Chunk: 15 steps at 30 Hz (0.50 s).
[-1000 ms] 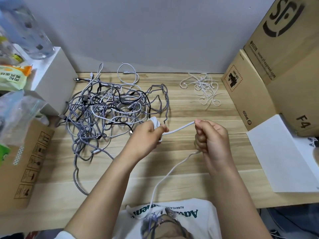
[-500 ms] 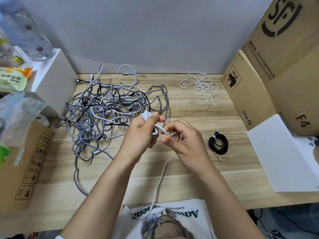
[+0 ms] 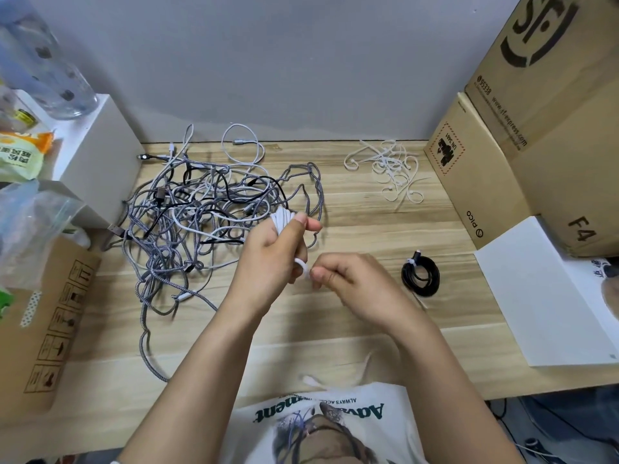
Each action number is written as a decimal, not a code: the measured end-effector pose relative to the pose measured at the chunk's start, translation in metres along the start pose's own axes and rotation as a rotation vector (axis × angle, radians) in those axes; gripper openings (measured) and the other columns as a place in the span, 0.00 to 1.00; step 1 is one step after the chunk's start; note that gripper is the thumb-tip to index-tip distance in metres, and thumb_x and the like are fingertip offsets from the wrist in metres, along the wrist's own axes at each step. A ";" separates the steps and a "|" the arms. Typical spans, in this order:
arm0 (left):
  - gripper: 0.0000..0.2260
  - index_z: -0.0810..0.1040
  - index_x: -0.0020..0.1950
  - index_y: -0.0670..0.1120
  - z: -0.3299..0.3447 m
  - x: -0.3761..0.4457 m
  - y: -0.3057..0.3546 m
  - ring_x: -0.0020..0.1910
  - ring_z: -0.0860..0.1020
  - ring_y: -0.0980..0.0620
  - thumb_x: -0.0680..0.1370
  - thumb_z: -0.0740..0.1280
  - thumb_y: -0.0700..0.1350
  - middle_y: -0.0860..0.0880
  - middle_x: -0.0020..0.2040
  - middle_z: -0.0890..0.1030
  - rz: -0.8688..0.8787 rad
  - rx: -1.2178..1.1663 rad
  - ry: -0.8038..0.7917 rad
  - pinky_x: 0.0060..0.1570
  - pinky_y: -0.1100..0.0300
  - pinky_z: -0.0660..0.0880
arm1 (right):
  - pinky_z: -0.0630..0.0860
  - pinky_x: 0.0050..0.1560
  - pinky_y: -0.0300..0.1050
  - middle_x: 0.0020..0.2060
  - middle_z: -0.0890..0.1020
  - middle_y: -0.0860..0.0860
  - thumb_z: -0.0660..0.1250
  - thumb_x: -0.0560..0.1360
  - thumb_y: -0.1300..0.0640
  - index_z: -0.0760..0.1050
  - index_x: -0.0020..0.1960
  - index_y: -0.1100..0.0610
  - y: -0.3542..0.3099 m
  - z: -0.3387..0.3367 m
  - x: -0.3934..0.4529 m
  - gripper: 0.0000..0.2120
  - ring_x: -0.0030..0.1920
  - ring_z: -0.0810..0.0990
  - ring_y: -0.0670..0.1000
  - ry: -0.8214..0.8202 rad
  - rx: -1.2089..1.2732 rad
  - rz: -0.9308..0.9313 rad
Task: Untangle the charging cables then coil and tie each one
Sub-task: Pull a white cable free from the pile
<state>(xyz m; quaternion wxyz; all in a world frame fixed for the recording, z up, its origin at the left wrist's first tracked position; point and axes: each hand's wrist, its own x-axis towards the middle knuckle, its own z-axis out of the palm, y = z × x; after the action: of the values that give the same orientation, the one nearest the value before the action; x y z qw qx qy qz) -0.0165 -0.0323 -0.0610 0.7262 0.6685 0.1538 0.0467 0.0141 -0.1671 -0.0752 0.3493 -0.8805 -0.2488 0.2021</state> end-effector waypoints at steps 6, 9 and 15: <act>0.13 0.76 0.40 0.44 -0.011 0.005 -0.004 0.18 0.61 0.58 0.81 0.57 0.43 0.52 0.20 0.65 -0.022 0.025 0.028 0.19 0.69 0.59 | 0.64 0.34 0.32 0.26 0.72 0.42 0.61 0.74 0.36 0.71 0.31 0.47 -0.020 0.007 -0.017 0.19 0.30 0.68 0.39 -0.137 0.561 -0.213; 0.19 0.76 0.34 0.48 -0.018 -0.001 -0.012 0.18 0.61 0.56 0.81 0.56 0.50 0.52 0.20 0.63 -0.060 -0.007 -0.191 0.20 0.69 0.58 | 0.61 0.30 0.32 0.23 0.71 0.43 0.68 0.72 0.54 0.76 0.28 0.51 -0.025 -0.008 -0.016 0.14 0.28 0.65 0.41 0.112 0.673 -0.248; 0.24 0.76 0.40 0.46 -0.023 -0.017 -0.014 0.19 0.59 0.60 0.73 0.59 0.67 0.55 0.23 0.63 -0.212 -0.418 -0.890 0.22 0.70 0.62 | 0.66 0.31 0.27 0.21 0.74 0.40 0.68 0.68 0.54 0.75 0.29 0.50 -0.023 -0.020 -0.010 0.09 0.25 0.71 0.37 0.399 0.726 -0.164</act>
<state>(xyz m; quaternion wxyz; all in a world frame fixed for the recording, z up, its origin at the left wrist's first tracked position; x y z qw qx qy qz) -0.0408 -0.0165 -0.0737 0.8405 0.4445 -0.1166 -0.2872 0.0100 -0.1688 -0.0439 0.6931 -0.6993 -0.1582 0.0740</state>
